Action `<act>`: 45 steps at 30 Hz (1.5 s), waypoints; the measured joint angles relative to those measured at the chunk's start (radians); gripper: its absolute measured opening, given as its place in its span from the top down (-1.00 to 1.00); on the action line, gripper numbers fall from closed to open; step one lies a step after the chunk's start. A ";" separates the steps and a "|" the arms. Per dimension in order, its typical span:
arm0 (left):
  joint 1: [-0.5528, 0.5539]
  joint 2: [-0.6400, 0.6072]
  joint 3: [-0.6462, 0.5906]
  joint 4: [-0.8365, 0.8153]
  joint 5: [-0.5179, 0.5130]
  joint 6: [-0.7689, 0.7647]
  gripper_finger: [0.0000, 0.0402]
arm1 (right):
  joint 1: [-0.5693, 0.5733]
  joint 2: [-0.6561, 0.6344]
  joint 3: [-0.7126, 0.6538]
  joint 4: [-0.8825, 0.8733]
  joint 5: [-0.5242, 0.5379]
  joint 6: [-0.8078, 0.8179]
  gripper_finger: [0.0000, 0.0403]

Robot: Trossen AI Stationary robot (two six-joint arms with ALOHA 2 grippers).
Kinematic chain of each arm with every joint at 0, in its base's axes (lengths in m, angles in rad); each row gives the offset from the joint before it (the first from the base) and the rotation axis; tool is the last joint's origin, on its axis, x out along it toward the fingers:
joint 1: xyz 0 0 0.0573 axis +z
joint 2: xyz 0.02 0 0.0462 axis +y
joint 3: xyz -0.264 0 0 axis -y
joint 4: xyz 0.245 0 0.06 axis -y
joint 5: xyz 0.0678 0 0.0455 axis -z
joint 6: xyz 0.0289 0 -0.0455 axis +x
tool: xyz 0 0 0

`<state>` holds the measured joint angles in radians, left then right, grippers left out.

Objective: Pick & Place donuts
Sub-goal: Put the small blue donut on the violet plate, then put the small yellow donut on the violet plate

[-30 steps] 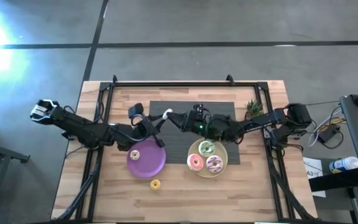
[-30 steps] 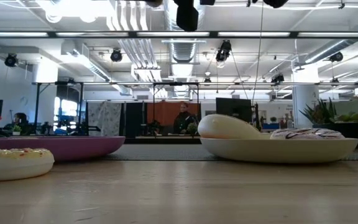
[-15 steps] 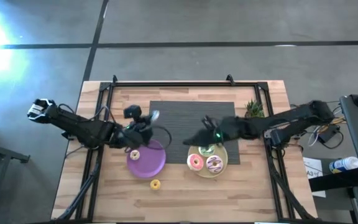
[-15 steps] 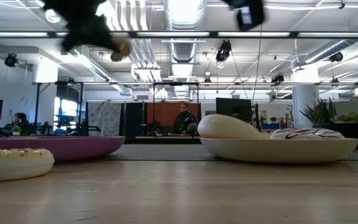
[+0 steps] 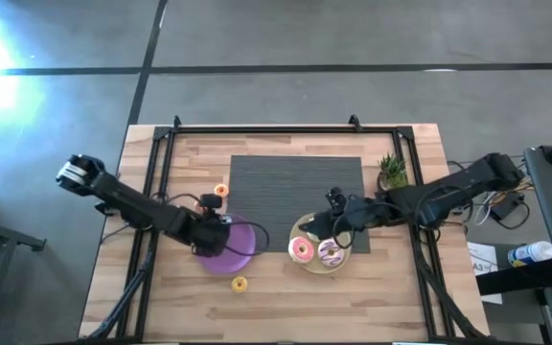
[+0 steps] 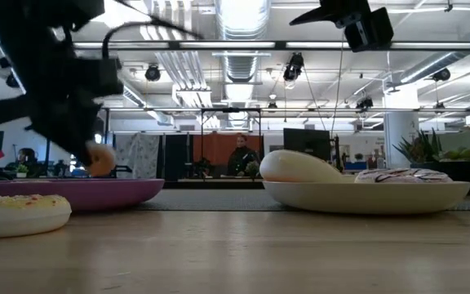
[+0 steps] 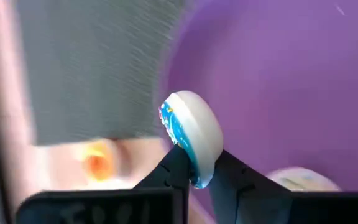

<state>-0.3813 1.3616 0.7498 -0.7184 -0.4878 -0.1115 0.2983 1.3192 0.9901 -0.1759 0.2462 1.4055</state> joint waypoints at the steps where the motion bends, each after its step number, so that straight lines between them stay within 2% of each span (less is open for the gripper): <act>1: 0.001 0.023 -0.001 -0.003 0.026 -0.022 0.87 | 0.000 0.005 0.000 0.004 -0.001 0.000 0.06; 4: 0.004 0.086 0.004 0.011 0.085 -0.070 0.80 | 0.004 0.013 -0.001 -0.001 -0.016 -0.019 0.06; 7: 0.004 0.136 0.018 0.011 0.098 -0.122 0.70 | 0.004 0.015 -0.001 0.000 -0.019 -0.033 0.06; 10: 0.005 0.159 0.031 0.000 0.124 -0.152 0.57 | 0.002 0.018 -0.001 0.000 -0.019 -0.045 0.06; 12: 0.005 0.158 0.045 -0.013 0.176 -0.160 0.48 | 0.003 0.018 -0.001 0.000 -0.033 -0.052 0.06; 14: 0.004 0.150 0.063 -0.034 0.213 -0.173 0.39 | 0.004 0.017 -0.001 0.000 -0.046 -0.056 0.06; 18: 0.001 0.095 0.098 -0.065 0.219 -0.183 0.27 | 0.002 0.017 -0.001 0.000 -0.060 -0.069 0.06; 23: 0.000 0.011 0.140 -0.147 0.228 -0.225 0.26 | 0.004 0.017 -0.001 0.000 -0.085 -0.080 0.06; 25: -0.016 -0.032 0.149 -0.126 0.281 -0.227 0.26 | 0.005 0.020 -0.001 0.000 -0.120 -0.090 0.06; 27: -0.051 -0.078 0.141 -0.015 0.366 -0.174 0.26 | 0.005 0.030 -0.003 0.000 -0.147 -0.097 0.06; 29: -0.100 -0.101 0.119 0.129 0.404 -0.062 0.26 | 0.005 0.046 -0.009 -0.003 -0.153 -0.097 0.06; 33: -0.202 -0.059 0.076 0.296 0.371 0.267 0.26 | 0.001 0.079 -0.013 -0.002 -0.153 -0.089 0.06; 36: -0.250 0.016 0.069 0.333 0.357 0.453 0.26 | 0.002 0.104 -0.014 -0.004 -0.187 -0.073 0.06; 39: -0.273 0.096 0.065 0.388 0.356 0.515 0.26 | 0.003 0.121 -0.014 -0.004 -0.213 -0.063 0.06; 45: -0.283 0.175 0.048 0.579 0.356 0.524 0.26 | 0.003 0.131 -0.018 -0.008 -0.222 -0.051 0.06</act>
<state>-0.6647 1.5369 0.7975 -0.1391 -0.1314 0.4129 0.3012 1.4506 0.9722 -0.1839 0.0246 1.3545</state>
